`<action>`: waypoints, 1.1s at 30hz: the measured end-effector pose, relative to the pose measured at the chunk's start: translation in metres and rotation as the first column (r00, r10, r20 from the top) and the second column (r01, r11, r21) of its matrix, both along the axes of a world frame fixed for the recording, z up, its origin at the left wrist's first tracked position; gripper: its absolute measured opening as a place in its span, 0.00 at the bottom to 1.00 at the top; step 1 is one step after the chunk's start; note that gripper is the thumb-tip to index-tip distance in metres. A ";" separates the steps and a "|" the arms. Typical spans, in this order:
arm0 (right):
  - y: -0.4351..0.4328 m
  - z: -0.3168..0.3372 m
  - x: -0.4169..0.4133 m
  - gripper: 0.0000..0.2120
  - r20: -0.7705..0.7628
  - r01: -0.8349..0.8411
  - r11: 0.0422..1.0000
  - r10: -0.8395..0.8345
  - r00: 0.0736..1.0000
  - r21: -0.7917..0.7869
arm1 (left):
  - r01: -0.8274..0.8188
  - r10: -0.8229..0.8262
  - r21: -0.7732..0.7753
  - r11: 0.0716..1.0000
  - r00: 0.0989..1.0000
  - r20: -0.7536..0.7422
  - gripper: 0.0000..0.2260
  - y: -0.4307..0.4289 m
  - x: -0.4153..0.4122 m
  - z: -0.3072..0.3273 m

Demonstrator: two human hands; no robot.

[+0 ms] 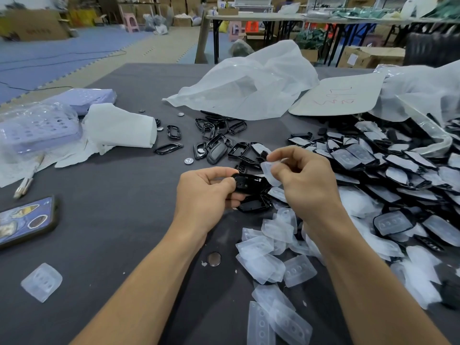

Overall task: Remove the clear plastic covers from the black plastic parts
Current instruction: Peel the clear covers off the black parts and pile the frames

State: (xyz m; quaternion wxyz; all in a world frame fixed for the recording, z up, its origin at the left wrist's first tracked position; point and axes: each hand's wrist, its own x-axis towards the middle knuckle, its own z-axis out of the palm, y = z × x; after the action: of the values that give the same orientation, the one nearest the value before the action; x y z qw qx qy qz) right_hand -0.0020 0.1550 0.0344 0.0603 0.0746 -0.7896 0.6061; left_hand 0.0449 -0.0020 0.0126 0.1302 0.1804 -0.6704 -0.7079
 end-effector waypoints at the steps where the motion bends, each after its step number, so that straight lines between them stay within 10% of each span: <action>1: 0.001 0.000 0.000 0.08 -0.005 0.018 1.000 -0.018 1.000 -0.002 | -0.004 0.004 0.001 1.000 1.000 -0.001 0.08 0.000 0.000 0.000; 8: 0.001 0.003 0.003 0.20 0.030 -0.068 0.997 0.067 0.997 0.020 | -0.031 0.033 0.046 0.998 0.999 -0.028 0.07 0.002 -0.001 -0.001; 33: -0.010 0.010 0.015 0.09 0.210 0.041 0.948 0.028 0.977 -0.315 | -0.056 0.061 0.179 0.982 0.998 -0.022 0.07 0.005 0.001 0.004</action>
State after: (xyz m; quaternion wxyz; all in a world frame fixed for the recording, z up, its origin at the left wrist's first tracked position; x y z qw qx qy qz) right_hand 0.0129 0.1448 0.0445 -0.0107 -0.0036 -0.6839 0.7295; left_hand 0.0459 0.0032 0.0167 0.1434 0.2010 -0.5968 -0.7635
